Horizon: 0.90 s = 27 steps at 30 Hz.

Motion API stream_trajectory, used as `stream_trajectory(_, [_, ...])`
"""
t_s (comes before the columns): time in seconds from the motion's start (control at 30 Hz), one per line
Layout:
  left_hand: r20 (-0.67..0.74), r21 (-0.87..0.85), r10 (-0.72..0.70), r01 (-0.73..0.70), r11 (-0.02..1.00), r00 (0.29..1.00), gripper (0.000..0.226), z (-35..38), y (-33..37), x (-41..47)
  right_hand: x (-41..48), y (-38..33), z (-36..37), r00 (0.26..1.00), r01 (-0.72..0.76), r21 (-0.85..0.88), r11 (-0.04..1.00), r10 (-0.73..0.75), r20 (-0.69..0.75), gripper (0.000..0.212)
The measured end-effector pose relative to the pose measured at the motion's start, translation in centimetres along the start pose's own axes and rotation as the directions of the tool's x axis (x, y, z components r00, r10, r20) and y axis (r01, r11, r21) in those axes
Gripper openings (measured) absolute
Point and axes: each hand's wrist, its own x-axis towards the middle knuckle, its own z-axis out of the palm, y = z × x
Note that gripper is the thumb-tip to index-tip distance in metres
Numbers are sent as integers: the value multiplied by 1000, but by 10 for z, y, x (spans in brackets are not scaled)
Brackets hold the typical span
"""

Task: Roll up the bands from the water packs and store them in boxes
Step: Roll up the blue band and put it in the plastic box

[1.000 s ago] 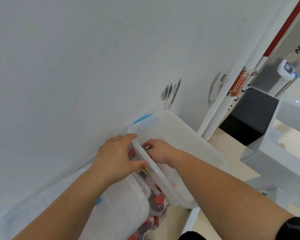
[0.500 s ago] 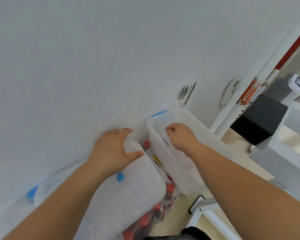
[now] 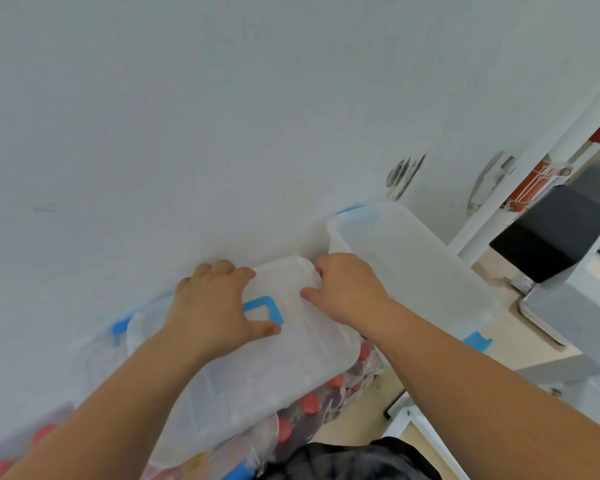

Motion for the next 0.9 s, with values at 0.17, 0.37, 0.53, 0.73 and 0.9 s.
stream_trajectory(0.17, [-18, 28, 11, -11, 1000, 1000, 100, 8, 0, -6, 2, -1, 5, 995, -84, 43, 996, 81, 64, 21])
stream_trajectory(0.37, [-39, -20, 9, -10, 1000, 999, 101, 1, 0, -12, 0, -2, -2, 996, -87, 65, 994, 87, 14, 13])
stream_trajectory(0.53, [-211, -93, 36, -57, 994, 977, 91, -22, 10, -13, -9, 24, -42, 981, -129, 98, 987, 141, -133, 26])
stream_trajectory(0.73, [-318, -92, 115, -151, 984, 941, 92, -38, 39, 0, -39, 90, -93, 900, -339, 190, 922, 376, -221, 31])
stream_trajectory(0.9, [-223, -81, 197, -220, 972, 955, 87, -33, 76, 22, -68, 131, -99, 769, -481, 324, 815, 569, -290, 23])
